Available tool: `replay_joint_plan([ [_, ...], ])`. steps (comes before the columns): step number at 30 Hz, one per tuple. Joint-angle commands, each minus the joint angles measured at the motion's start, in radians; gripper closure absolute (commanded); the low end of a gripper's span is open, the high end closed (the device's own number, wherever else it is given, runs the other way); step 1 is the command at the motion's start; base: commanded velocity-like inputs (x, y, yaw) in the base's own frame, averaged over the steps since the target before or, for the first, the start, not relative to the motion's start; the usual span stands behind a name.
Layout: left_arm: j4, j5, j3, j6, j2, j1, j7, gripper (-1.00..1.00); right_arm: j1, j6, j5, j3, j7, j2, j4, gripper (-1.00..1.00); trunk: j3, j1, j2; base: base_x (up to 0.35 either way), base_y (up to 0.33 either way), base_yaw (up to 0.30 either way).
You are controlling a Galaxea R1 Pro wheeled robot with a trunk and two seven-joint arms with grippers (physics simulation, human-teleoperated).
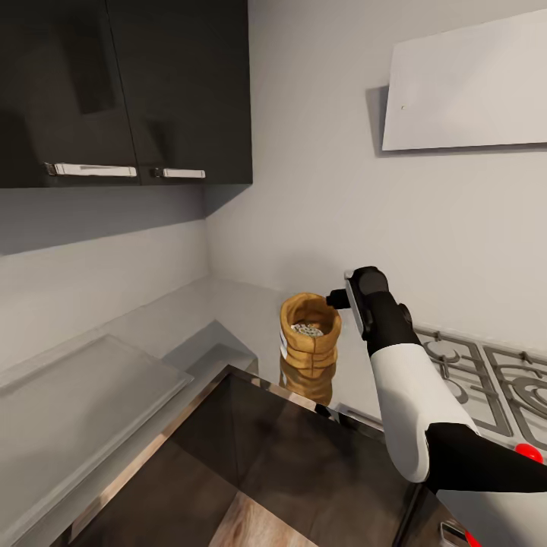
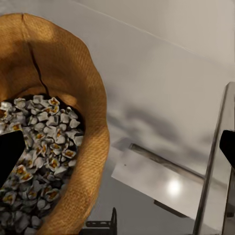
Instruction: In the kitchen, take the popcorn bag from the countertop, put it into the microwave, and heat it until the popcorn is cooked so the cooked popcorn ends up inside the bag.
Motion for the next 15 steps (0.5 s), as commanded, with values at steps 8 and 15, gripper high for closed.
replay_joint_plan([
  [8, 0.000, 0.007, 0.002, -0.002, 0.000, 0.000, 0.000, -1.00, -0.001, 0.003, -0.014, -0.001, -0.008, 0.001, -0.001, -1.00, -0.001, 0.000, -0.001, 0.007, 0.000, 0.000],
  [15, 0.000, 0.007, 0.001, -0.002, 0.001, 0.000, 0.000, -1.00, -0.001, 0.003, -0.015, -0.001, -0.009, 0.001, -0.001, -1.00, -0.001, 0.000, -0.001, 0.129, 0.000, 0.000],
])
